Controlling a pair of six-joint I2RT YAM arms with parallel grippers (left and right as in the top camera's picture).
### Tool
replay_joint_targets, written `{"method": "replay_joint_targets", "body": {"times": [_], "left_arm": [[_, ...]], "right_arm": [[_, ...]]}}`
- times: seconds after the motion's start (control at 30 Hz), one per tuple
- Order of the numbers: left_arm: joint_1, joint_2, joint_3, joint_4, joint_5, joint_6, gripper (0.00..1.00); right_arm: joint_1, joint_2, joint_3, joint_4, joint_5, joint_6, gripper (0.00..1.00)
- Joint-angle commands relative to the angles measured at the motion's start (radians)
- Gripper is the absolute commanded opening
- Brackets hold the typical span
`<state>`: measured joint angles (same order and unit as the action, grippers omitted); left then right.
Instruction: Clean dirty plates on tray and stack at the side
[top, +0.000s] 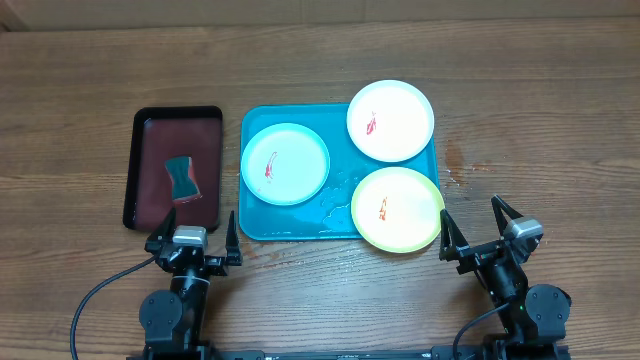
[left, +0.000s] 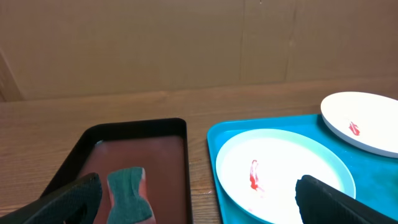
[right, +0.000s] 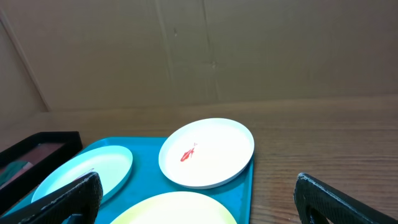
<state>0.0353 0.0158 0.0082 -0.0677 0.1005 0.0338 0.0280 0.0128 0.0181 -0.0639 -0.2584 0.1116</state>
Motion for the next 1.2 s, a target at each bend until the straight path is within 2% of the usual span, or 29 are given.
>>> {"method": "replay_joint_targets", "body": {"times": [0.0,0.37,0.6,0.8,0.93,1.17], "left_arm": [[0.003,-0.011,-0.003,-0.001,-0.002,0.019,1.00],[0.003,-0.011,0.025,0.024,0.110,0.019,1.00],[0.003,0.027,0.158,-0.051,0.152,0.024,1.00],[0.003,0.184,0.360,-0.156,0.236,0.027,1.00],[0.003,0.341,0.544,-0.262,0.259,0.027,1.00],[0.003,0.694,0.969,-0.591,0.259,0.035,1.00]], "right_arm": [[0.005,-0.010,-0.010,0.006,-0.005,-0.007,1.00],[0.005,-0.010,-0.008,0.018,-0.006,-0.007,1.00],[0.005,-0.008,0.071,0.005,-0.026,-0.007,1.00],[0.005,0.056,0.203,-0.023,-0.099,-0.007,1.00],[0.005,0.149,0.340,-0.118,-0.114,-0.007,1.00],[0.005,0.379,0.627,-0.327,-0.114,-0.008,1.00]]}}
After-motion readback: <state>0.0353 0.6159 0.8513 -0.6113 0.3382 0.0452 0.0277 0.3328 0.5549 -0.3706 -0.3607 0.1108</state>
